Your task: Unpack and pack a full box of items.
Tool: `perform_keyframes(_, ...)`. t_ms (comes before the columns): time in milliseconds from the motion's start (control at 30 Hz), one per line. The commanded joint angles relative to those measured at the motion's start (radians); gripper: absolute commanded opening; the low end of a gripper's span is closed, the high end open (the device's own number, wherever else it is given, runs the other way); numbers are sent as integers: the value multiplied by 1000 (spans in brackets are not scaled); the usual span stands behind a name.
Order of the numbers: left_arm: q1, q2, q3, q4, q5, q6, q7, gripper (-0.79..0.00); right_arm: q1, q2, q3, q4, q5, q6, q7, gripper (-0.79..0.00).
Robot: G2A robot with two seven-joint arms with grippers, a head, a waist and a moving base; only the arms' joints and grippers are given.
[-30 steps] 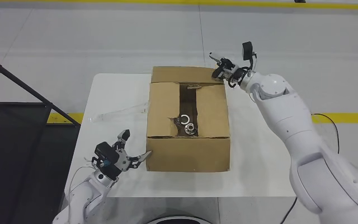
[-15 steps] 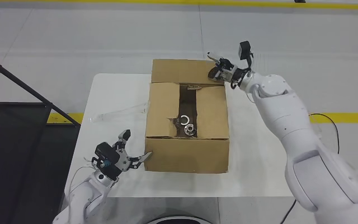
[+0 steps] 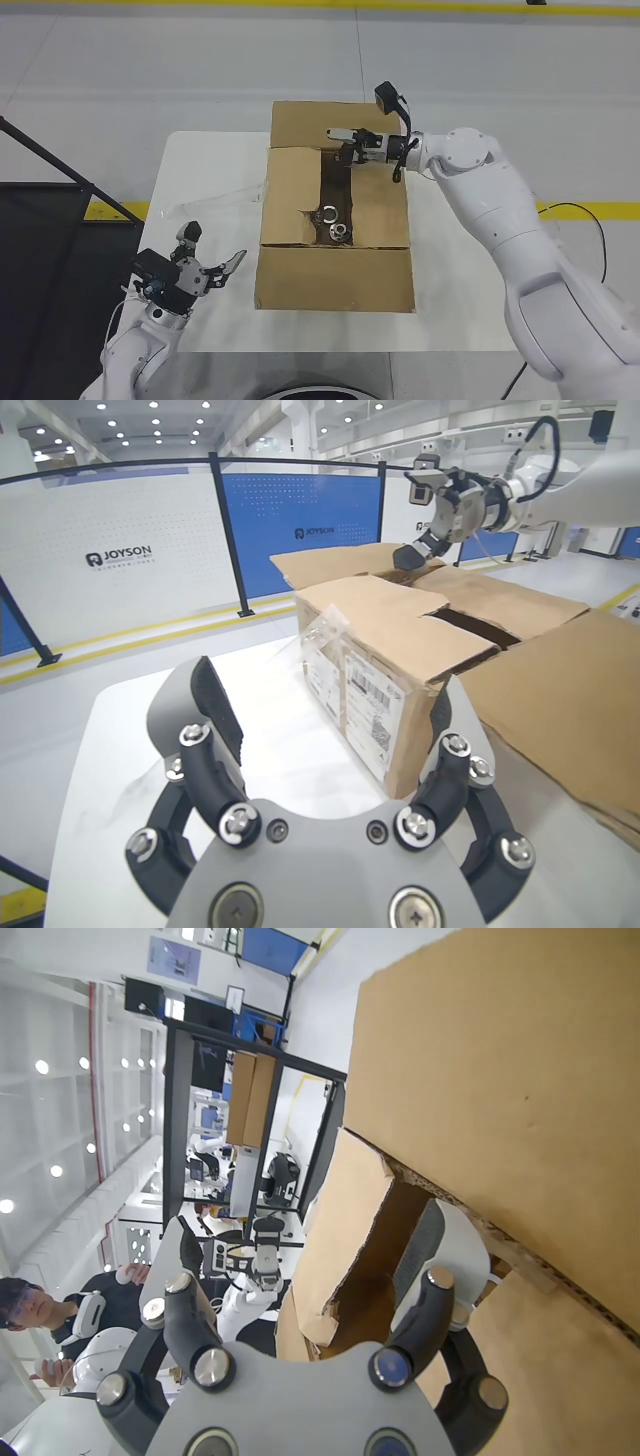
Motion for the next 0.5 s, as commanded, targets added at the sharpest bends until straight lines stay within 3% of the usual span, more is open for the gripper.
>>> perform_keyframes(0, -11, -2, 0, 17, -28, 19, -18, 0, -5, -3, -5, -17, -14, 21, 19, 0)
perform_keyframes(167, -52, -7, 11, 51, -28, 77, -67, 0, -17, -9, -7, -33, -30, 48, 61, 0)
perform_keyframes(467, -148, -21, 128, 121, 107, 174, -111, 0, -40, -27, -6, -43, -36, 55, 85, 0)
